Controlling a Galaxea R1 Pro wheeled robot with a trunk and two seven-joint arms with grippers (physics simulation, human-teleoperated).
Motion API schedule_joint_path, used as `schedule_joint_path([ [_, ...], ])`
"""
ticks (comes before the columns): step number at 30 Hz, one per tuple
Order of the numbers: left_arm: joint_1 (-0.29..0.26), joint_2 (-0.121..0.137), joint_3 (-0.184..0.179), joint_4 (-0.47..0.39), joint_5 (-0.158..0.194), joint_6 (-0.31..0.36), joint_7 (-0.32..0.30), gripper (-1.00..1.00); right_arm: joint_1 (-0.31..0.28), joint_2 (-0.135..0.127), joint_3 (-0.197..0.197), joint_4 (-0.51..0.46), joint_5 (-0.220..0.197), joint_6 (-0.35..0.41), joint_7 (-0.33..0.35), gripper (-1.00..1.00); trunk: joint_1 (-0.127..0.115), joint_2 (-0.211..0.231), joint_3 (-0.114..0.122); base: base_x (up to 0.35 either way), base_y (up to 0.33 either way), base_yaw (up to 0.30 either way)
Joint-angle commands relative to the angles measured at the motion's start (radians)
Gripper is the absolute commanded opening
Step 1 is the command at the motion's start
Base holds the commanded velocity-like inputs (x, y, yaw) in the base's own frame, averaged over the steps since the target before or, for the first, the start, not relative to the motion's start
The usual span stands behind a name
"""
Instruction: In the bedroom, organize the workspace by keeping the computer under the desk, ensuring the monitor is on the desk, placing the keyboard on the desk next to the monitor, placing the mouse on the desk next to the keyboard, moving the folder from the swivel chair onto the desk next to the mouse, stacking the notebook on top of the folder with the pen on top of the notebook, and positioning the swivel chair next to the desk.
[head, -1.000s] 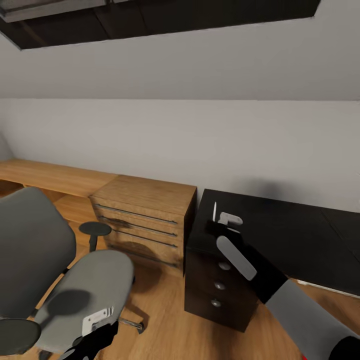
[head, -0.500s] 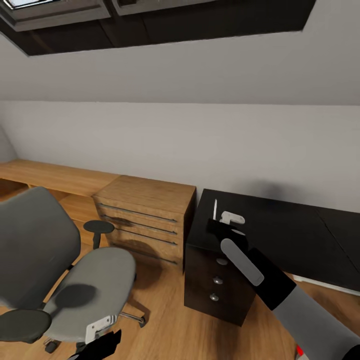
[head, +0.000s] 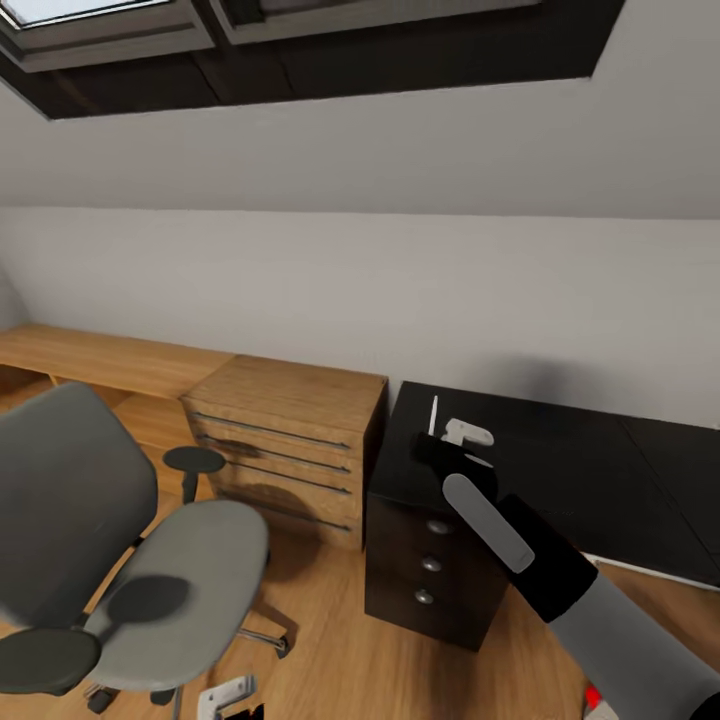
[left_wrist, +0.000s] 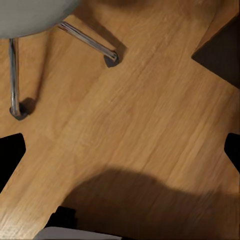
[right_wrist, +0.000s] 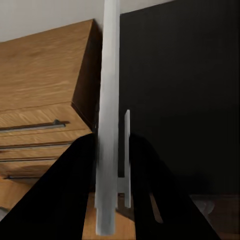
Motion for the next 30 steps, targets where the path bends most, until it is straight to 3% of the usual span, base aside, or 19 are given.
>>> schedule_joint_path([
  [1,0.000,0.000,0.001,0.002,0.009,-0.003,0.004,1.00,-0.002,-0.001,0.002,-0.001,-0.003,0.006,-0.008,-1.00,-0.004,0.006,0.002,0.000,0.000,-0.244],
  [2,0.000,0.013,0.002,0.049,0.010,-0.036,0.004,1.00,-0.001,0.000,0.003,-0.002,-0.003,0.005,-0.012,-1.00,-0.008,0.013,0.005,0.000,0.000,-0.269],
  [6,0.000,0.017,0.003,0.060,0.010,-0.049,0.005,1.00,-0.001,0.001,0.004,-0.002,-0.004,0.004,-0.013,-1.00,-0.023,0.041,0.016,0.000,0.000,-0.236],
  [16,0.000,0.019,0.005,0.064,0.011,-0.064,0.005,1.00,-0.001,0.005,0.009,-0.004,-0.007,0.004,-0.015,-1.00,-0.023,0.041,0.015,0.000,0.000,-0.048],
  [30,0.000,0.019,0.006,0.066,0.011,-0.064,0.005,1.00,-0.001,0.004,0.005,-0.025,-0.028,0.004,-0.074,-1.00,-0.023,0.041,0.015,0.000,0.000,-0.001],
])
